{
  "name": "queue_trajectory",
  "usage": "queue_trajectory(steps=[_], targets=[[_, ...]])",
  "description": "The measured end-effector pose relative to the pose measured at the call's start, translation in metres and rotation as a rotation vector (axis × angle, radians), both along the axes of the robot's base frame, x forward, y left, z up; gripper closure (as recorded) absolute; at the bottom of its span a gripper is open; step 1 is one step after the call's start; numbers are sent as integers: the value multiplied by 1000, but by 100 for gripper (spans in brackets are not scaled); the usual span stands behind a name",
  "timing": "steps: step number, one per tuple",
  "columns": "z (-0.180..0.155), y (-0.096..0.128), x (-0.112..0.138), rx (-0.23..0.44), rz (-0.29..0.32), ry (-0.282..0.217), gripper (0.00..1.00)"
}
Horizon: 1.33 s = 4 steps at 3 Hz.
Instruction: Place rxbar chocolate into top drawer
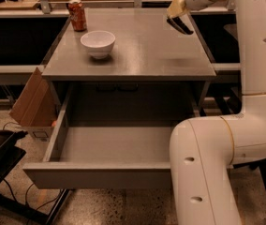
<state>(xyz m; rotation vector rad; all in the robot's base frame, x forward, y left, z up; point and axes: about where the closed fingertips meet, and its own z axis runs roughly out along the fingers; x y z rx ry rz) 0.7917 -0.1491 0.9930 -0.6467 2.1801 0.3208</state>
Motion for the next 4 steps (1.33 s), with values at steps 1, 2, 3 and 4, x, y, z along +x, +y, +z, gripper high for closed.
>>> queue_trajectory(steps=[1,2,3,4], targets=[[-1,9,-19,-41,4,118,100],[-8,20,-53,-110,-9,310,100],[-36,26,-61,-140,-48,444,100],[-72,21,-64,-153,-103,558,100]])
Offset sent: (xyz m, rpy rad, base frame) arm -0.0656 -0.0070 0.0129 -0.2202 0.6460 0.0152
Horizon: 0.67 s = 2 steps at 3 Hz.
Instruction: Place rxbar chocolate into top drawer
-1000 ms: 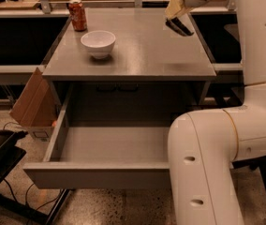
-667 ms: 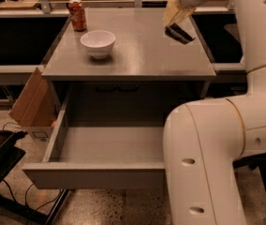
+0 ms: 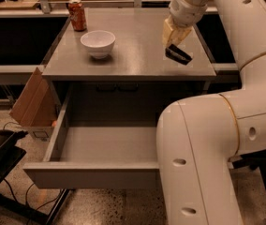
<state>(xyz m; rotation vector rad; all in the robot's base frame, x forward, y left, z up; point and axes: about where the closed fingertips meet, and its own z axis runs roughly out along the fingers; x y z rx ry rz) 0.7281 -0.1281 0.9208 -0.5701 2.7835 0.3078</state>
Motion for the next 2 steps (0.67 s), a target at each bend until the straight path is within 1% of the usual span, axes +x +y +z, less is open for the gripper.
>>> queue_trajectory(steps=[1,2], targets=[[-28,-8,-3,-20,-61,83,100],[-29,-5,8,-9,-65,50,100]])
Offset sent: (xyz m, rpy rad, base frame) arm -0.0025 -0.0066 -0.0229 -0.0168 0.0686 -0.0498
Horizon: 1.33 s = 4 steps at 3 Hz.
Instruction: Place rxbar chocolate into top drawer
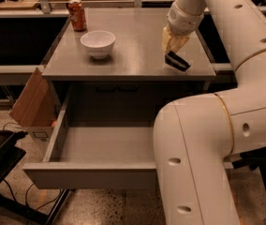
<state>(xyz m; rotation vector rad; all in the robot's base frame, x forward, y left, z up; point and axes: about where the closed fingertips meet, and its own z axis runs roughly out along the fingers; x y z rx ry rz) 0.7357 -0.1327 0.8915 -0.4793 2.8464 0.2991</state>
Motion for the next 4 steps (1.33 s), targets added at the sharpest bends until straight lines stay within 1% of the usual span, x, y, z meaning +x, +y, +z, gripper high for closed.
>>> queue_trajectory(steps=[1,2,3,4], targets=[[-3,5,9,16,-1,-24,100],[-17,14,6,57,15,6,100],[-28,34,-25,124,26,121,100],[-13,42,-62,142,1,163,100]])
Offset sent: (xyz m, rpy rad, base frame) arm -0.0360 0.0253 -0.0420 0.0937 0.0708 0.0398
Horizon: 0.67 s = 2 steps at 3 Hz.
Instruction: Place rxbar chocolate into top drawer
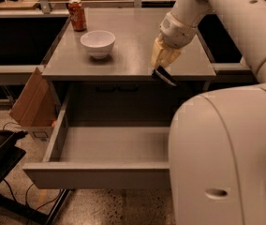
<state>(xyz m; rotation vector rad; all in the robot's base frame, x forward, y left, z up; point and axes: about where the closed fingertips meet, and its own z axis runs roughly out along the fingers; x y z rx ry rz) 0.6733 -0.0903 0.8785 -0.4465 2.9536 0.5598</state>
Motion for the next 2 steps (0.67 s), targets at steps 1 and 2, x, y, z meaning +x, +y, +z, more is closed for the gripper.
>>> queue_trajectory(steps=[1,2], targets=[[15,4,-39,-5,-29,7,100],[-9,16,-74,13,-11,50,100]])
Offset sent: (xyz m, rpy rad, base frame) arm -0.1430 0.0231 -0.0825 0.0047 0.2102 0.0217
